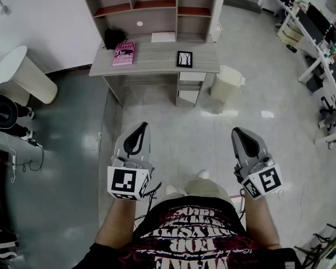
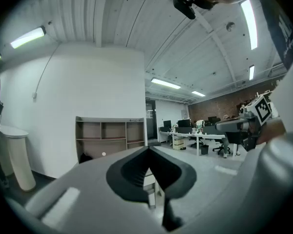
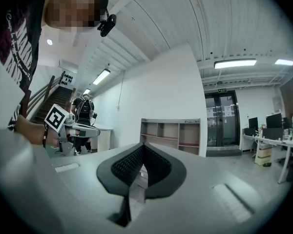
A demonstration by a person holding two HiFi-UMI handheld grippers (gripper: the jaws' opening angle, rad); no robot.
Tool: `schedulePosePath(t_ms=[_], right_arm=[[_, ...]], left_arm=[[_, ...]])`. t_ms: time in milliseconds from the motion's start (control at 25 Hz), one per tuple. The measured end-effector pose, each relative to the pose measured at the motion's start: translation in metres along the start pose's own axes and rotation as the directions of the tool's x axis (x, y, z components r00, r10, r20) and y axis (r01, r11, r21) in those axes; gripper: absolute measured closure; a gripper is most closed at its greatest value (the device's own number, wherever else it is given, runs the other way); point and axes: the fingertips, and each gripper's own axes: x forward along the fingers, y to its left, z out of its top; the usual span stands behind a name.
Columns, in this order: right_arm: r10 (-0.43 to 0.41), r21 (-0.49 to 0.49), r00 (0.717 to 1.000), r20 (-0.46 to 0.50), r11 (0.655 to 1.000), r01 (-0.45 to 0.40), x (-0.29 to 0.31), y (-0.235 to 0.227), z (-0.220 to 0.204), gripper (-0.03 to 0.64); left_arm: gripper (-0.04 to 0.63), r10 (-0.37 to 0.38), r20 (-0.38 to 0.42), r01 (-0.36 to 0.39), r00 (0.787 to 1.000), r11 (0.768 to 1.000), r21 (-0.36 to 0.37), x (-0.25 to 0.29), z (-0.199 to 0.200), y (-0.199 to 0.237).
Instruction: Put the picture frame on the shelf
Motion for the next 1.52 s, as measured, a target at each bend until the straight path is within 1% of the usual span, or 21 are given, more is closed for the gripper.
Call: schedulePosePath(t_ms=[160,320,400,520,680,840,1080,1280,1400,1520], right_arm=[[0.004,-0.008,1.000,-0.011,1.000,-0.004,-0.001,0.000,-0.004,0.592],[0.056,0.055,0.998,0.004,0.997,-0.056,0.000,-0.002,-0.008,0.591],[0.067,0.080,0.998,0.001,0.995,-0.067,0.002,-0.010,-0.010,0.591],[0.063,0.112,0.998,0.005,0.992,-0.063,0.010,-0.030,-0.014,0.591],[0.106,0.146,0.994,0.031,0.983,-0.109,0.034,-0.056,-0.018,0.591],[0.131,0.167,0.991,0.034,0.977,-0.134,0.059,-0.079,-0.026,0.591],[0.137,0.214,0.990,0.031,0.967,-0.141,0.096,-0.117,-0.038,0.591],[0.171,0.218,0.985,0.019,0.961,-0.171,0.119,-0.138,-0.042,0.591],[0.184,0.225,0.983,0.022,0.957,-0.184,0.130,-0.153,-0.041,0.591],[0.199,0.230,0.980,0.032,0.952,-0.200,0.144,-0.169,-0.039,0.591]], left_arm=[[0.594,-0.005,0.002,0.005,1.000,1.000,0.004,0.001,-0.001,-0.004],[0.594,-0.013,-0.007,0.013,1.000,1.000,-0.016,0.012,-0.007,-0.007],[0.594,-0.013,-0.008,0.013,1.000,1.000,-0.025,0.022,-0.009,-0.008],[0.594,-0.013,-0.021,0.013,1.000,1.000,-0.023,0.043,-0.014,-0.009],[0.594,-0.026,-0.044,0.023,0.999,0.997,-0.068,0.079,-0.019,-0.007],[0.594,-0.043,-0.054,0.040,0.998,0.998,-0.055,0.117,-0.016,-0.006],[0.594,-0.024,-0.073,0.019,0.997,0.997,-0.071,0.163,-0.019,0.011],[0.594,0.002,-0.092,-0.010,0.996,0.996,-0.085,0.195,-0.025,0.020],[0.594,0.005,-0.100,-0.014,0.995,0.997,-0.080,0.211,-0.026,0.021],[0.594,0.022,-0.092,-0.029,0.996,0.996,-0.080,0.226,-0.020,0.024]])
